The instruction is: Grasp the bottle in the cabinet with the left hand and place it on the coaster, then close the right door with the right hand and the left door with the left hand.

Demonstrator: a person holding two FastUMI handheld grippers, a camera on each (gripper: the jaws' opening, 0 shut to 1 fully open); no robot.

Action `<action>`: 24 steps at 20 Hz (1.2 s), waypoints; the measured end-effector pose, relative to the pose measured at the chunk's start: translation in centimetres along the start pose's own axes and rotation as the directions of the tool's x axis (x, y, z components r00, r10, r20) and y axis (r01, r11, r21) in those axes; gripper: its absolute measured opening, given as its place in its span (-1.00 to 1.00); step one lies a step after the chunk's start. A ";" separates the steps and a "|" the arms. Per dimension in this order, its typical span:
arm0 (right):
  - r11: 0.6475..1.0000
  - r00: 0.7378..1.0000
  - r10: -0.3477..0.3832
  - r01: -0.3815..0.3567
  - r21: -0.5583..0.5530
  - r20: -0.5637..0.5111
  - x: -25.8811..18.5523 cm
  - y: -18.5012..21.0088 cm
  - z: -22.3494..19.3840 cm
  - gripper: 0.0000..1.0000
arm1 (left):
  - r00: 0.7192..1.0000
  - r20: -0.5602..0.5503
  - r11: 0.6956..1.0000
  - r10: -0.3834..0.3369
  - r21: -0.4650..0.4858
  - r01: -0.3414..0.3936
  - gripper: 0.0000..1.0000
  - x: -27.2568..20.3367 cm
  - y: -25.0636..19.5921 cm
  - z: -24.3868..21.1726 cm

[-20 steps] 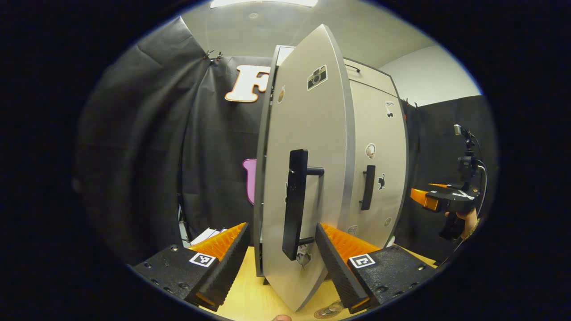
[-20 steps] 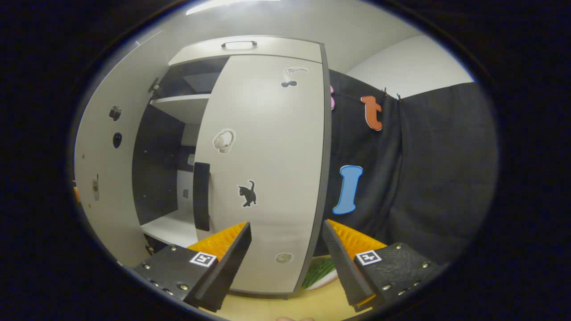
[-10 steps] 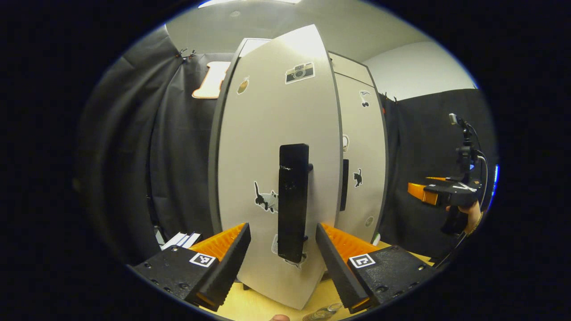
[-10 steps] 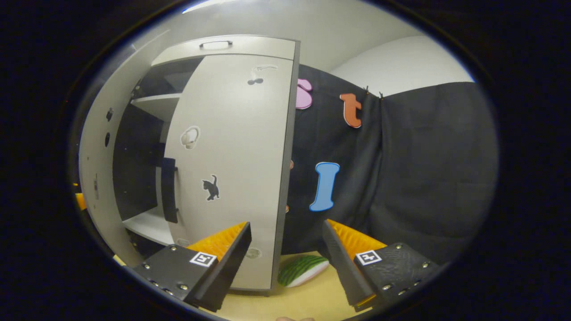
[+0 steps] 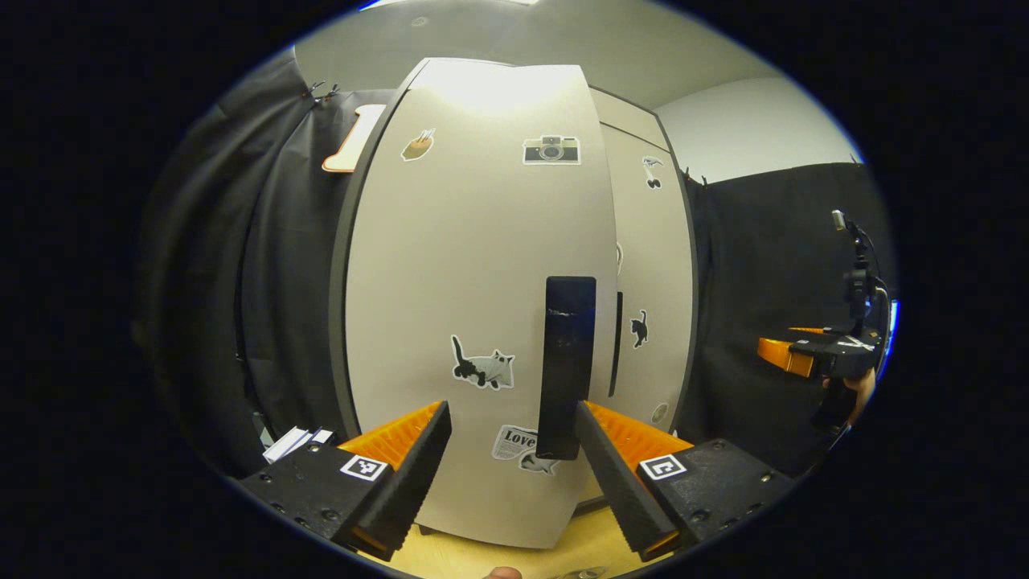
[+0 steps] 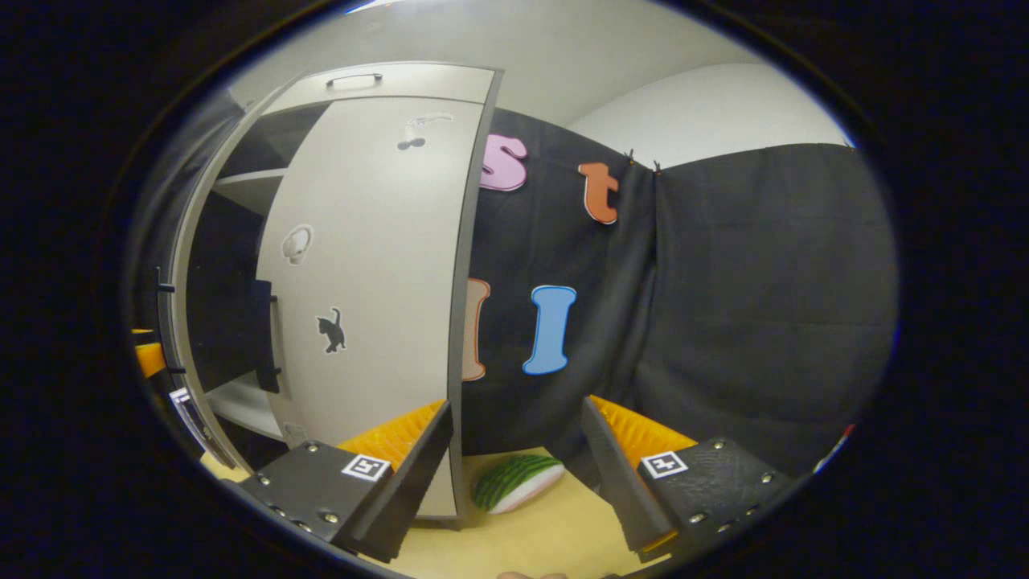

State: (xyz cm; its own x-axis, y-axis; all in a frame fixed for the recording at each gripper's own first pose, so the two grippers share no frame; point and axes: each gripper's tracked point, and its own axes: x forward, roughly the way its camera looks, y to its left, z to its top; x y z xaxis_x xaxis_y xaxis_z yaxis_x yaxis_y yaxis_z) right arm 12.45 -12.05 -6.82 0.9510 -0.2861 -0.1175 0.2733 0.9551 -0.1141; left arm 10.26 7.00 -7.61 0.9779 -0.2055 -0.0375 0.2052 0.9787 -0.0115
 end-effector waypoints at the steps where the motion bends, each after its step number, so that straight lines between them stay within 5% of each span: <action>1: 1.000 1.000 -0.005 0.005 0.004 -0.003 0.0 -0.2 0.0 0.95 | 1.000 -0.001 1.000 0.001 0.003 -0.001 0.94 0.4 0.1 0.0; 24: 0.994 0.993 -0.108 0.108 0.019 -0.038 -2.0 -6.2 -1.8 0.96 | 0.998 -0.046 0.999 0.044 0.020 -0.043 0.96 7.9 -0.1 -0.5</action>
State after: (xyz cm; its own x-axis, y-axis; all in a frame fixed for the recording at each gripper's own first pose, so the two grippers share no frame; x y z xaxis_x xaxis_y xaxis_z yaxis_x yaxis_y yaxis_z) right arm 8.59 -17.55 -7.66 0.9098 -0.3900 -0.1418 0.3775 0.9197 -0.1078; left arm 17.96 5.23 -8.40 0.9832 -0.1624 -0.0837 0.1638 0.9864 0.0101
